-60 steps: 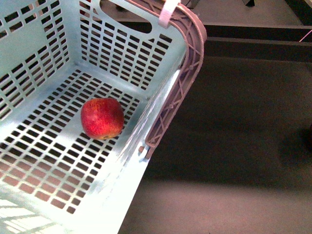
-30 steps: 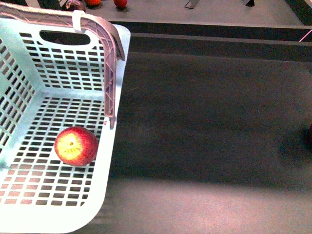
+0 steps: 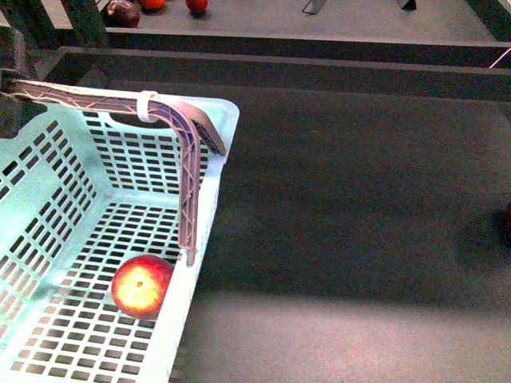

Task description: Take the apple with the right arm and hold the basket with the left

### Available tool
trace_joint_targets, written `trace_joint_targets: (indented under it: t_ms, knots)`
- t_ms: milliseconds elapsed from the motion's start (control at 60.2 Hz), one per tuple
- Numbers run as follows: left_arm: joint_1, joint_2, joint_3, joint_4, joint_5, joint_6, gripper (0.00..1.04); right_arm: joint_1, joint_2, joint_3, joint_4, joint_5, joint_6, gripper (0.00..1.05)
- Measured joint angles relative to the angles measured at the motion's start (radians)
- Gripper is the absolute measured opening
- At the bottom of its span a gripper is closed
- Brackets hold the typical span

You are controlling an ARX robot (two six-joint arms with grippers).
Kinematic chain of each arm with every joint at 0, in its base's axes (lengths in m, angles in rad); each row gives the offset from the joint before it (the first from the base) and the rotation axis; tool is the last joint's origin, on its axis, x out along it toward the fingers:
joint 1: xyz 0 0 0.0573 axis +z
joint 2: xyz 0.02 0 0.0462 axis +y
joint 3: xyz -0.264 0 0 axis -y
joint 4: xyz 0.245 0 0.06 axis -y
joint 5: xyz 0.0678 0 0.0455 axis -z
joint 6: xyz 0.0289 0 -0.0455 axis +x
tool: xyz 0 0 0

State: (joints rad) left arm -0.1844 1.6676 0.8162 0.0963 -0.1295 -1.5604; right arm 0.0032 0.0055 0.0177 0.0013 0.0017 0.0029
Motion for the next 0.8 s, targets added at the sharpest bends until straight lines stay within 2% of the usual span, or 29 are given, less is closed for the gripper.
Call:
trace_joint_targets:
  t_ms: [349,614,797]
  knots:
    - [-0.016,-0.04,-0.098,0.07,0.008,0.016,0.07,0.0,0.0,0.0,0.0,0.0,0.0,0.96]
    - [-0.07,-0.158,-0.208,0.034,-0.031,-0.021,0.5,0.0,0.0,0.0,0.0,0.0,0.0,0.96]
    - [-0.105,-0.335,-0.249,-0.08,-0.122,-0.092,0.83,0.0,0.0,0.0,0.0,0.0,0.0,0.96]
